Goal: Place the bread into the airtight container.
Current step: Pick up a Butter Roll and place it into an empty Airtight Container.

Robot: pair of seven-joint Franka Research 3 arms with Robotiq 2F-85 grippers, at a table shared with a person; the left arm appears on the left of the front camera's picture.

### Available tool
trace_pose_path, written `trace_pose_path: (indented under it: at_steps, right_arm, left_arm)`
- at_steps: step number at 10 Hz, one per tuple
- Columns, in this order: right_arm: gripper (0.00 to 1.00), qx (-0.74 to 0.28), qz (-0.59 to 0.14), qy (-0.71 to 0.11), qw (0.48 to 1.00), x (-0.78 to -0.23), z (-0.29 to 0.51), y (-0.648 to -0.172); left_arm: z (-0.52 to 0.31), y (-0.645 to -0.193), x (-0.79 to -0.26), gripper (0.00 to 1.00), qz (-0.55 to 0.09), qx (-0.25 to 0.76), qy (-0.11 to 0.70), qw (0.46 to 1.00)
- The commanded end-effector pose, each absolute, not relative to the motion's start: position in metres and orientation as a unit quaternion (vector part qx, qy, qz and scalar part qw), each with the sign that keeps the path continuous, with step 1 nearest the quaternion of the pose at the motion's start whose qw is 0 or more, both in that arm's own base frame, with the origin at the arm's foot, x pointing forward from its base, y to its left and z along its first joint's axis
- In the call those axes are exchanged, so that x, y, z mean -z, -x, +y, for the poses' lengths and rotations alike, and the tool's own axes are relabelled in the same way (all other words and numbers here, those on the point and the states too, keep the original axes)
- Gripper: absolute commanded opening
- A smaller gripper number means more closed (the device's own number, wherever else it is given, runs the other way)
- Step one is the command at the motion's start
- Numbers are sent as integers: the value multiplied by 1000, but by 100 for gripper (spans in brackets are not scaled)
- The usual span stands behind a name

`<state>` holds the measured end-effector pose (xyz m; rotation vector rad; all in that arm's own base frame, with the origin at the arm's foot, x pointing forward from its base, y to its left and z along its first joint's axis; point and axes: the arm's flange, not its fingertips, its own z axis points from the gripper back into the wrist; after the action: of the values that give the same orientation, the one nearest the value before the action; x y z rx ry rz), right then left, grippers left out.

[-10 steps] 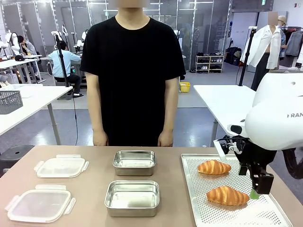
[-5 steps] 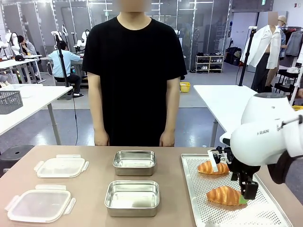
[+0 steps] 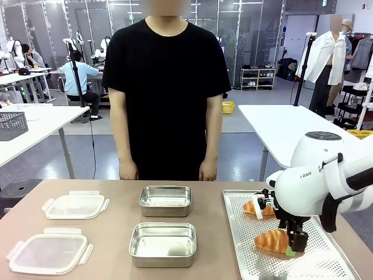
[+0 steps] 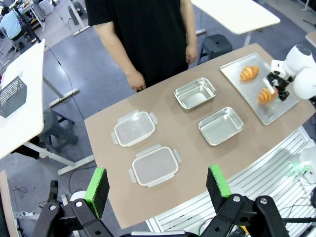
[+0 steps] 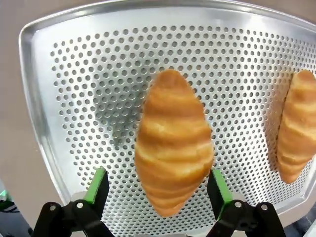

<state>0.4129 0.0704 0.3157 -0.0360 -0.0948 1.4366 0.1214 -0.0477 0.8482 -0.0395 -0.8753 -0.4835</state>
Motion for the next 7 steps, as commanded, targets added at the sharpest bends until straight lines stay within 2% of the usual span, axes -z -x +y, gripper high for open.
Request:
trace_pose_path:
  at_steps: [1,4,7]
  right_arm:
    - [100,-664,-59,9,745,-305,66,-414]
    - [100,-651,-82,11,755,-297,63,-423]
    - [100,-655,-75,5,752,-290,65,-425]
  left_arm:
    - [-48,-115,-851,100,-424,233,18,875]
    - [-48,-115,-851,100,-424,233,18,875]
    - [-48,-115,-851,100,-424,233,18,875]
